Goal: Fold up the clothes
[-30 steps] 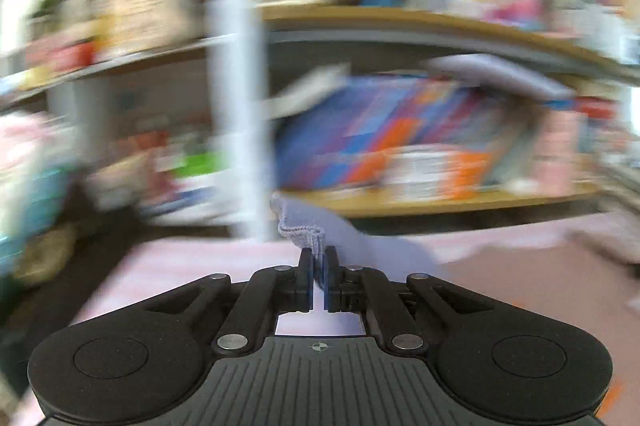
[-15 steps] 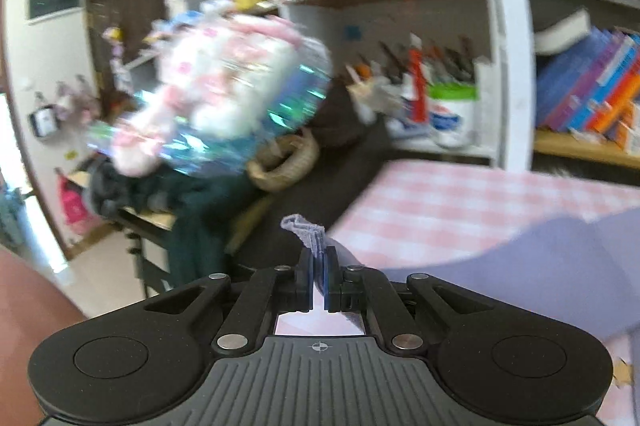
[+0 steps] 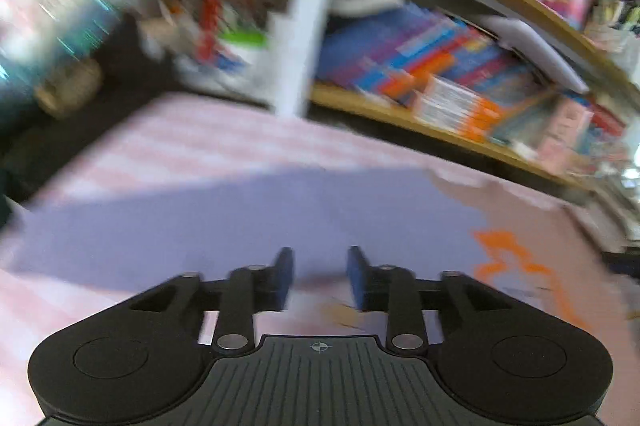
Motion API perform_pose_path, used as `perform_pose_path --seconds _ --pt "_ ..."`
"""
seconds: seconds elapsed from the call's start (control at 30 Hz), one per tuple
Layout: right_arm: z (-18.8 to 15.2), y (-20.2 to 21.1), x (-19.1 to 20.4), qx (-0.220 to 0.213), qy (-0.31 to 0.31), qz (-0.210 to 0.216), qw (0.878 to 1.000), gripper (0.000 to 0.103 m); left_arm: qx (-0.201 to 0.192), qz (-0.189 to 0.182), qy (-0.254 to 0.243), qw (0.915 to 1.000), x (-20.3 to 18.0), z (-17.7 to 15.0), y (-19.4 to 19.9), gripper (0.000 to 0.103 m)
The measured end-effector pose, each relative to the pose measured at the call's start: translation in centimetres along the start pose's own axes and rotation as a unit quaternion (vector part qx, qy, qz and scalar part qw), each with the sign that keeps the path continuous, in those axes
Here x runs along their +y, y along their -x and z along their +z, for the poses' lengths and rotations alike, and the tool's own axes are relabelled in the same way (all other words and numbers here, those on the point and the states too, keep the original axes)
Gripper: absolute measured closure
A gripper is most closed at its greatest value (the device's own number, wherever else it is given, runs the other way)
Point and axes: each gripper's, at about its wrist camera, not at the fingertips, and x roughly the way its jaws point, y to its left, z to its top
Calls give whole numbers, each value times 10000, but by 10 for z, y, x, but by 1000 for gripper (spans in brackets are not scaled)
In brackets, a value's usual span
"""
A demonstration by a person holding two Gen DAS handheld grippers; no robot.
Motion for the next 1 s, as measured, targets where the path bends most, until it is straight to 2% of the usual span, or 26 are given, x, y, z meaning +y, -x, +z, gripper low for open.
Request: perform_pose_path --seconds 0.03,0.13,0.17,0.2,0.23,0.3,0.47,0.53,0.6,0.63,0.67,0.73,0.87,0.9,0.97,1.0 --pt "0 0 -1 -1 -15 10 10000 71 121 -126 29 9998 -7 -1 -9 61" --pt "0 0 0 5 15 -2 10000 71 396 -162 -78 9991 -20 -2 -35 62" --pt "0 0 1 5 34 -9 10000 71 427 -72 -103 9990 -21 -1 -42 72" --pt "0 0 2 6 55 -15 10000 71 459 17 -127 9989 -21 -1 -50 89" --pt "-1 0 2 7 82 -20 10000 70 490 106 -152 9986 -21 0 -57 94" --pt "-1 -1 5 10 142 -25 9999 69 478 188 -264 9983 -23 5 -68 97" --pt "-6 -3 17 7 385 56 9992 64 312 417 -394 9979 -23 23 -87 98" --pt "-8 -4 22 3 482 101 9988 66 293 498 -320 9978 -18 23 -91 98" --pt "-6 -1 14 -131 178 111 9997 73 245 493 -251 9982 -13 21 -91 98" --pt "-3 2 4 -274 -111 89 9995 86 214 469 -217 9984 -11 19 -89 98" --pt "0 7 -7 -419 -423 89 9982 93 183 446 -183 9987 -9 17 -88 98" --pt "4 14 -27 -656 -899 34 9938 93 152 414 -160 9989 -7 15 -86 97" --pt "9 24 -49 -962 -1299 -349 9862 91 166 434 -230 9987 -8 15 -85 97" --pt "9 27 -49 -1133 -1245 -707 9832 89 159 457 -228 9986 -7 16 -85 97" --pt "10 37 -56 -1485 -1248 -1086 9750 85 147 438 -180 9988 -3 15 -83 97" --pt "11 39 -61 -1472 -1351 -934 9754 82 141 429 -156 9989 -2 15 -83 97"
